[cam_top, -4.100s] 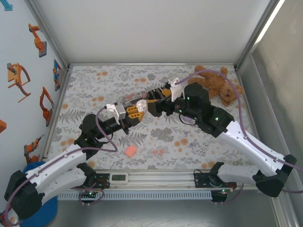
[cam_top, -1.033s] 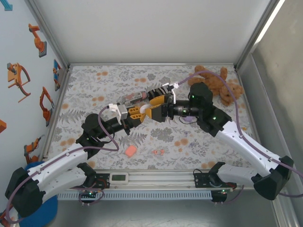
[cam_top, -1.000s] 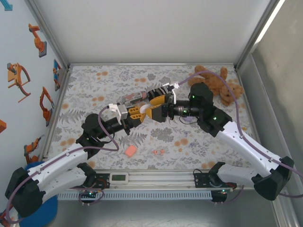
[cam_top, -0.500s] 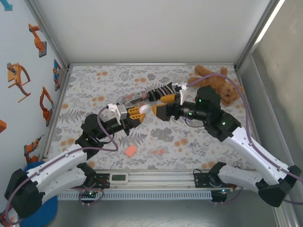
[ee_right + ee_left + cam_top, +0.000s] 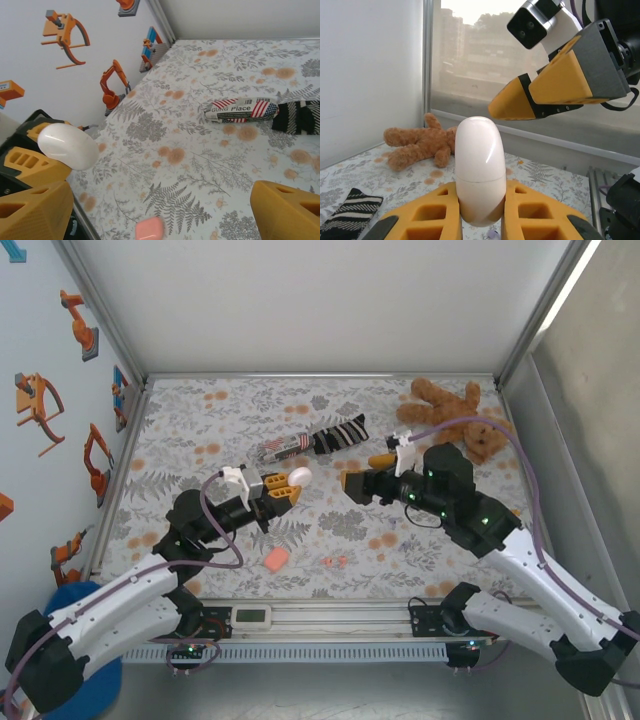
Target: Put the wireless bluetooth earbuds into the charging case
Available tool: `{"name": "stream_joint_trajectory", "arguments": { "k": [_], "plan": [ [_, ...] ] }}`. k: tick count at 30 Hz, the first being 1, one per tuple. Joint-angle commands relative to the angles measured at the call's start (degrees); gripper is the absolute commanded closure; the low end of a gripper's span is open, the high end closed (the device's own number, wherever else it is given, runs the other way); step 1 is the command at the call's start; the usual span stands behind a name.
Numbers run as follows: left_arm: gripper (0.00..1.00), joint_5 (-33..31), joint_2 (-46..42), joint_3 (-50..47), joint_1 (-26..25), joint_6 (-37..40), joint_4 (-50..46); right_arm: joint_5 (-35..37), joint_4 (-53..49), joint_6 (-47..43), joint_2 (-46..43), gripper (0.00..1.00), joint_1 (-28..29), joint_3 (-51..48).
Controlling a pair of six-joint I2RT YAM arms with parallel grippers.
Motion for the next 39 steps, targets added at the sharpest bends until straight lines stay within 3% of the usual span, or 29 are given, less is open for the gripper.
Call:
{"name": "stream_joint_trajectory", "arguments": {
  "k": [1,6,14,21,34,39],
  "plan": [
    [0.96,-1.41,-1.38,-0.26,-0.29,-1.52,-1.96,2.95,-0.76,0.37,-2.14,0.07,0.39,-1.63],
    [0.96,-1.72,-2.65,-0.50,-0.30,-2.70,-3.84,2.74,-0.78,0.88,-3.95,0.03,0.41,-3.88],
    [0.97,-9.87,-3.07,1.57,-0.31,-6.49,-12.55,3.75,-0.17,0.27,-8.33,0.00,0.43,-8.01],
    [0.97,-13.32,-0.78,4.76,-0.31,-9.76,-20.44,7.82,-0.78,-0.85,-8.84,0.00,0.42,-8.75],
    [0.97,-27.87,6.01,9.47,0.40,-12.84,-34.79,11.54,-1.36,-0.24,-7.53,0.00,0.41,-10.55],
    [0.97,-28.47,10.52,10.41,1.62,-13.83,-36.15,12.50,-0.97,-0.55,-7.04,0.00,0.36,-10.89]
  ]
}}
